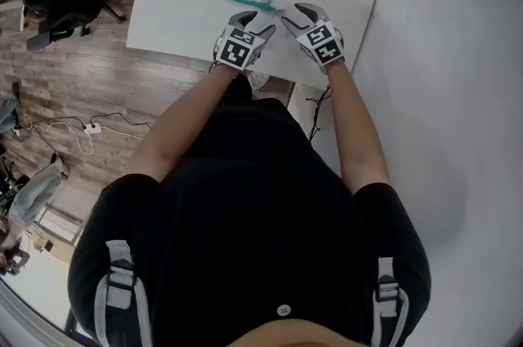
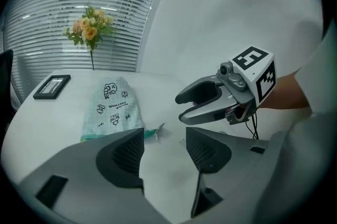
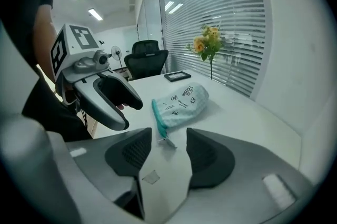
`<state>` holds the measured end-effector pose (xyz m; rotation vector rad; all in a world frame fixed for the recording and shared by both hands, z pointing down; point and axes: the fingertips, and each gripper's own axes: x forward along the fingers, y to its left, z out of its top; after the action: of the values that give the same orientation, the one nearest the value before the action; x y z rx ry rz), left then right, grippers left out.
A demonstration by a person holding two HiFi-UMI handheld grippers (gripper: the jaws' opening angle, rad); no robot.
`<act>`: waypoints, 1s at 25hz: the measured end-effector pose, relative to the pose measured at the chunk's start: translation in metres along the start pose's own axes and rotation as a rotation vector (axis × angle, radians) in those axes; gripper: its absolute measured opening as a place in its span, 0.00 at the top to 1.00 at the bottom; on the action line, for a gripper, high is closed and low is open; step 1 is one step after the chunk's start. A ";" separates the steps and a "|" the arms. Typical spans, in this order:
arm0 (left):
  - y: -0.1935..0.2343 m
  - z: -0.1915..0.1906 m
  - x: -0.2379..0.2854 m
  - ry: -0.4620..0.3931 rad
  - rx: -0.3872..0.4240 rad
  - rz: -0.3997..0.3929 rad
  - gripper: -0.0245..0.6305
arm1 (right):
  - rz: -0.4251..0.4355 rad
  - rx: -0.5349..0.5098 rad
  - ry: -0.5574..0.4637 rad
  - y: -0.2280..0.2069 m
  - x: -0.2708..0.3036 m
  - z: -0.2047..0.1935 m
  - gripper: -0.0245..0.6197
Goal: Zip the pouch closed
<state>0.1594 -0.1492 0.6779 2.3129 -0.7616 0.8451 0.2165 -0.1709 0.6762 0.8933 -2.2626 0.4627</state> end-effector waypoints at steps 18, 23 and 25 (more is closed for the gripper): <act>0.008 -0.024 0.053 0.160 -0.030 -0.040 0.66 | 0.135 -0.197 0.220 0.001 0.057 -0.038 0.72; 0.008 -0.027 0.056 0.178 -0.040 -0.046 0.68 | 0.152 -0.250 0.259 0.000 0.065 -0.044 0.77; 0.009 -0.028 0.058 0.173 -0.047 -0.052 0.68 | 0.164 -0.265 0.274 0.002 0.067 -0.046 0.80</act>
<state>0.1801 -0.1556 0.7396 2.1756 -0.6377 0.9782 0.1986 -0.1774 0.7552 0.4818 -2.0889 0.3238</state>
